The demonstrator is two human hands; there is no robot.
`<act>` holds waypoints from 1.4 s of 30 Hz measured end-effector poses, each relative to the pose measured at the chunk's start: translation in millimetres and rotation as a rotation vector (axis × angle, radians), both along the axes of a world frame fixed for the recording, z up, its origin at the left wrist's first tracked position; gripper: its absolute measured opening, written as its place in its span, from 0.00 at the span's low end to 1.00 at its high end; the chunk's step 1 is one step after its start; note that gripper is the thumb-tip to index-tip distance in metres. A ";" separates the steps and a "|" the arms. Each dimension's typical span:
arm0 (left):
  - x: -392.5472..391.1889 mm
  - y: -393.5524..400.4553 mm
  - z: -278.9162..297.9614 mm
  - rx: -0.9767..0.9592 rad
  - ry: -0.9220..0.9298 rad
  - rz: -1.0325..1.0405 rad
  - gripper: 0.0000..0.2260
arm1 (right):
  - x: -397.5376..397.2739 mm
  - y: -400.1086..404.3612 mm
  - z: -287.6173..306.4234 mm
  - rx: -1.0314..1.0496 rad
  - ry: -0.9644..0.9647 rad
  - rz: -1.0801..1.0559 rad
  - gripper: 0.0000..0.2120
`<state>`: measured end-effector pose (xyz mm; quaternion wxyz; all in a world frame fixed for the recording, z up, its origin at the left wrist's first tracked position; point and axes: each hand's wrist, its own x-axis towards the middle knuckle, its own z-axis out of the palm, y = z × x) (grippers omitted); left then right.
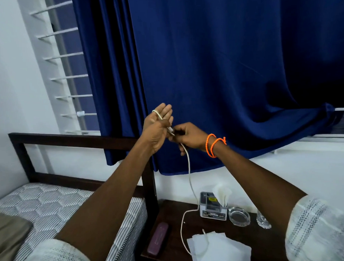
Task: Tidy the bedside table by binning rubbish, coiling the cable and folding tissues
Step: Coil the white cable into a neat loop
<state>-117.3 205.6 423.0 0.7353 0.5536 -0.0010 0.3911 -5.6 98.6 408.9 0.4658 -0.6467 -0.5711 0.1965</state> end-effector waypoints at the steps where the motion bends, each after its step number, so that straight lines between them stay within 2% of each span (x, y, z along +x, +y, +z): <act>1: -1.2 2.8 0.3 0.012 0.019 0.050 0.32 | -1.6 -0.5 1.6 -0.021 -0.017 0.004 0.06; 6: -14.9 25.5 2.9 0.211 0.220 0.200 0.31 | -0.3 -4.0 18.1 -0.093 -0.177 -0.037 0.05; 11: -30.9 39.6 -0.6 0.438 0.465 0.102 0.37 | 1.0 -4.8 42.6 -0.099 -0.468 -0.078 0.04; 16: -38.3 41.5 -5.0 0.496 0.572 -0.023 0.37 | 0.2 -3.7 71.2 -0.076 -0.715 -0.088 0.06; 19: -41.0 42.6 -6.9 0.426 0.572 -0.115 0.35 | -0.3 -4.8 82.5 -0.069 -0.769 -0.072 0.06; 25: -50.0 46.5 -9.1 0.283 0.521 -0.230 0.31 | 0.9 -10.9 92.2 -0.006 -0.795 -0.092 0.06; 29: -50.8 39.5 -11.2 0.285 0.570 -0.282 0.28 | -3.0 -10.1 95.6 0.056 -0.833 -0.107 0.07; 32: -50.3 32.5 -11.8 0.295 0.579 -0.335 0.21 | -4.8 -6.4 98.5 0.094 -0.868 -0.133 0.09; 35: -50.2 26.3 -11.1 0.271 0.542 -0.415 0.23 | -1.7 -2.4 100.5 0.122 -0.857 -0.168 0.06; 37: -50.5 21.7 -9.3 0.249 0.510 -0.494 0.24 | 2.5 0.0 98.7 0.134 -0.812 -0.184 0.05; 42: -54.3 9.7 -1.3 0.237 0.373 -0.749 0.26 | 9.2 5.5 80.5 0.168 -0.503 -0.179 0.05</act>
